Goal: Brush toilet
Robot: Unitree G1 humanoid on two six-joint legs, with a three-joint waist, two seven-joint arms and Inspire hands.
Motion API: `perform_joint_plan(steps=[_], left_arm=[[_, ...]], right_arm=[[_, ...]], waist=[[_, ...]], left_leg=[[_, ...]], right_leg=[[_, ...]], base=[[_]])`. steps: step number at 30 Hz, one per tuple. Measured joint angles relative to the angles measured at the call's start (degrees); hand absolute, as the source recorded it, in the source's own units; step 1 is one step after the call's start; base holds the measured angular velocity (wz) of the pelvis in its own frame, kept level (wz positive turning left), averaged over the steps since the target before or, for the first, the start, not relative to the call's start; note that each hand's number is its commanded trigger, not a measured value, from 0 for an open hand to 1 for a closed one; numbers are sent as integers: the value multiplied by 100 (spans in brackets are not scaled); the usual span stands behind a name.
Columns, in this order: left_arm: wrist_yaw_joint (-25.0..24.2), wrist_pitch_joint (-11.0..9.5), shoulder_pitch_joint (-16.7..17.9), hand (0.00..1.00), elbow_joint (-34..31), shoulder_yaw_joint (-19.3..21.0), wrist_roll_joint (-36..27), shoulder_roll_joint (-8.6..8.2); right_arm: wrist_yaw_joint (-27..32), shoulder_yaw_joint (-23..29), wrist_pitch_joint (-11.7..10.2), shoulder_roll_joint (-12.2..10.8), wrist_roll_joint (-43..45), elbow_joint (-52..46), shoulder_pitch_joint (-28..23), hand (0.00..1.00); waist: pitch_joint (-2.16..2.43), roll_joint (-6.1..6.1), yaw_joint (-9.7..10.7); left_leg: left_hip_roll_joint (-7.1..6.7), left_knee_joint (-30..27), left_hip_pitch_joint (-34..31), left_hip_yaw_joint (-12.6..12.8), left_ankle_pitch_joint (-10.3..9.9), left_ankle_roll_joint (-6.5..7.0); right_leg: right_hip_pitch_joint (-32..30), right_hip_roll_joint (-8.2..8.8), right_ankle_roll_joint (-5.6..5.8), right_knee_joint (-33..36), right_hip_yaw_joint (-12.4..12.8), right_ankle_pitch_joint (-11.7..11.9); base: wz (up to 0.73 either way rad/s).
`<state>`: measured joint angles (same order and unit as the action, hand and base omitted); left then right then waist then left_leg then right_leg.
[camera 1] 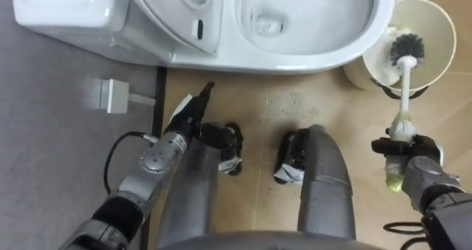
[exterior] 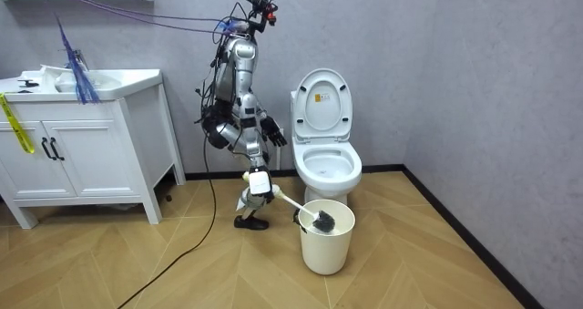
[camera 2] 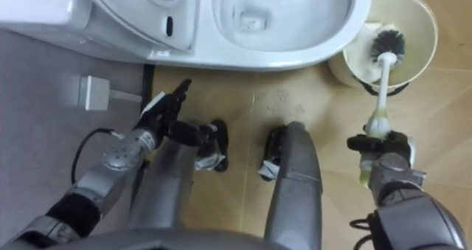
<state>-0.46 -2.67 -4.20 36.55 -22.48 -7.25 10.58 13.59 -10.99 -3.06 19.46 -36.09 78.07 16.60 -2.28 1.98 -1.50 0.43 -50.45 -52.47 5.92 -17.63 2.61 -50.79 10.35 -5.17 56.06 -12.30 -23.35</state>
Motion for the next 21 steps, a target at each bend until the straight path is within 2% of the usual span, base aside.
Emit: perform_joint_plan(steps=[3,6,8,10,14,16,21], left_arm=[[0,-13,32,0,308,7,5,49],[0,-32,213,0,510,76,4,108],[0,-37,301,0,686,189,2,118],[-1,-36,474,0,675,318,57,211],[-1,-49,757,0,690,512,60,306],[-10,-48,915,0,712,610,66,432],[-8,-77,1372,0,780,1088,72,439]], right_arm=[[-25,57,25,-14,-199,6,-126,100],[-55,263,38,-39,-271,13,-213,100],[-56,356,57,-83,-327,34,-269,100],[-66,375,66,-141,-354,31,-383,100],[-87,587,125,-158,-171,-72,-559,100],[-49,599,126,-188,-138,-301,-728,100],[30,606,119,-225,341,-692,-1152,100]], waist=[[19,-22,49],[32,-30,113],[54,-67,131],[106,-124,134],[106,-134,124],[115,-149,104],[133,-163,88]], left_leg=[[-18,462,574,-12,75,8],[-24,888,1126,-17,113,30],[-42,1163,1456,-26,142,37],[-97,1528,1773,-80,221,42],[-136,1971,2293,-88,309,72],[-126,2193,2595,-120,316,64],[-121,2647,3337,-177,325,52]], right_leg=[[604,-47,84,-506,-85,95],[1207,-89,173,-1014,-187,183],[1542,-126,236,-1315,-199,238],[1870,-161,309,-1690,-222,322],[2429,-212,403,-2247,-285,461],[2771,-297,442,-2582,-295,556],[3650,-456,521,-3284,-453,719]], base=[[3],[0],[-2],[6],[3],[-4],[3]])
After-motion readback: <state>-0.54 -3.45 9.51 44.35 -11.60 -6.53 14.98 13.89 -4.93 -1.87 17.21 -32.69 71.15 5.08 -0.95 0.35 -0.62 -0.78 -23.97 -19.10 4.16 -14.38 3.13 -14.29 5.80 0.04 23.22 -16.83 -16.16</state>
